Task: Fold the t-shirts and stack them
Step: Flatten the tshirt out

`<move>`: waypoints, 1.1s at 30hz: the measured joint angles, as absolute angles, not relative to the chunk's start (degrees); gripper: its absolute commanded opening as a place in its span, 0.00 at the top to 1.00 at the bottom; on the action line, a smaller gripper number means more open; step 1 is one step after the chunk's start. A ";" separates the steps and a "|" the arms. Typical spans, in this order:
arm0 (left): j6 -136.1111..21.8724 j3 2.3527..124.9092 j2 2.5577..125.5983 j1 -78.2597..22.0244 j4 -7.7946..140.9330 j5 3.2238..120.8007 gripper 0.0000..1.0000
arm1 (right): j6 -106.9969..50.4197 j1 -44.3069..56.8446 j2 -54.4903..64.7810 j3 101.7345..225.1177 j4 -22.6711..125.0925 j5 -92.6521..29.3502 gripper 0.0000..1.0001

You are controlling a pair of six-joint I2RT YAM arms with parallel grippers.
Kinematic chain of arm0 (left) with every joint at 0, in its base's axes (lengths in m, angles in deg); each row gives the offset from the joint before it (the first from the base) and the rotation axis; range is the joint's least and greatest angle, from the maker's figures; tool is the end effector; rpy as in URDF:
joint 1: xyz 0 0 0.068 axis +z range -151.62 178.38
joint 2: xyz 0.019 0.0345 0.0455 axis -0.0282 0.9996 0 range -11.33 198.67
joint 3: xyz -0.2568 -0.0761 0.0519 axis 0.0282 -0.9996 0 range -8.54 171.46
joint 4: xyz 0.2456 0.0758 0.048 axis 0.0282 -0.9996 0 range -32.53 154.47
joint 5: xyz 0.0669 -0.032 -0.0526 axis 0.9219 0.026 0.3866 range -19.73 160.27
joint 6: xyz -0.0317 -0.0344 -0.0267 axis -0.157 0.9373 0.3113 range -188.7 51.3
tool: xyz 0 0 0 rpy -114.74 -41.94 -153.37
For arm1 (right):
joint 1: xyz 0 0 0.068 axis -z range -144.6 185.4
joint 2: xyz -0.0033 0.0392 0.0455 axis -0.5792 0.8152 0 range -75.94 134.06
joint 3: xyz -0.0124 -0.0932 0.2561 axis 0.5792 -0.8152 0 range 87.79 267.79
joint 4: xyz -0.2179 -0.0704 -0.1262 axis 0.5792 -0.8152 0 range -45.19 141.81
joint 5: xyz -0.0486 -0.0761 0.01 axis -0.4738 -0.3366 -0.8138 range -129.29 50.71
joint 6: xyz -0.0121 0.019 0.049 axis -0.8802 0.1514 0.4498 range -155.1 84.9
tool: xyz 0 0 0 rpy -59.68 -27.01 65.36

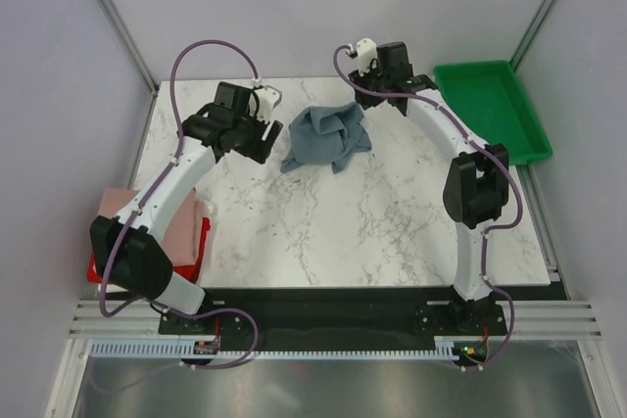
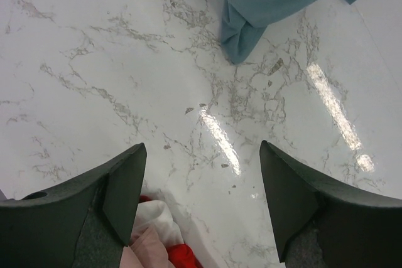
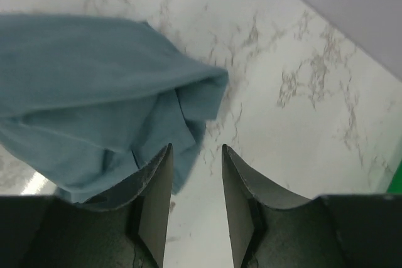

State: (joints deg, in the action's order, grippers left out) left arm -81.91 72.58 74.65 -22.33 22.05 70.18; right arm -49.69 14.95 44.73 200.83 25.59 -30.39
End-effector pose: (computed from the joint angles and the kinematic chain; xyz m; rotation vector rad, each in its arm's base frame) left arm 0.3041 -0.1150 0.3354 0.7000 2.2923 -0.0633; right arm 0.4629 0.1784 0.3067 -0.7358 2.0331 0.2268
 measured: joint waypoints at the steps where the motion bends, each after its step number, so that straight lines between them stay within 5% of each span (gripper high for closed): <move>1: -81.91 72.85 75.06 -22.31 22.05 70.11 0.20 | -51.11 15.98 44.49 199.01 25.13 -30.78 0.53; 4: -81.93 74.27 76.90 -22.31 22.55 70.00 0.20 | -53.69 16.22 44.97 194.68 23.10 -30.95 0.45; 29: -81.93 76.28 80.94 -22.31 22.95 70.02 0.20 | -59.40 17.00 56.40 195.99 18.97 -28.86 0.63; 33: -81.96 76.96 81.68 -22.31 22.93 70.04 0.20 | -59.64 17.40 57.40 197.13 18.09 -28.66 0.82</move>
